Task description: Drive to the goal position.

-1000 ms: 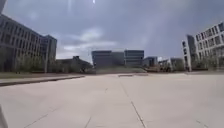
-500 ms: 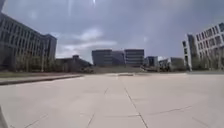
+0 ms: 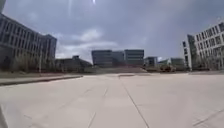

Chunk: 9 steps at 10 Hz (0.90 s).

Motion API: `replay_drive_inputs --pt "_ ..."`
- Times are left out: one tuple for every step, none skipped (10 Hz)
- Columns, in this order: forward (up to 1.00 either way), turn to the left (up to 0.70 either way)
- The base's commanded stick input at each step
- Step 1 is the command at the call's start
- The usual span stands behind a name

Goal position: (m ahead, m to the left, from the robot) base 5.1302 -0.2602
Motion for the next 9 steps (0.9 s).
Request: replay_drive_inputs --pt "1.00 0.00" --pt "1.00 0.00" --pt "1.00 0.00" --pt "1.00 0.00" --pt "1.00 0.00" --pt "1.00 0.00" --pt "1.00 0.00" --pt "1.00 0.00" --pt "1.00 0.00"
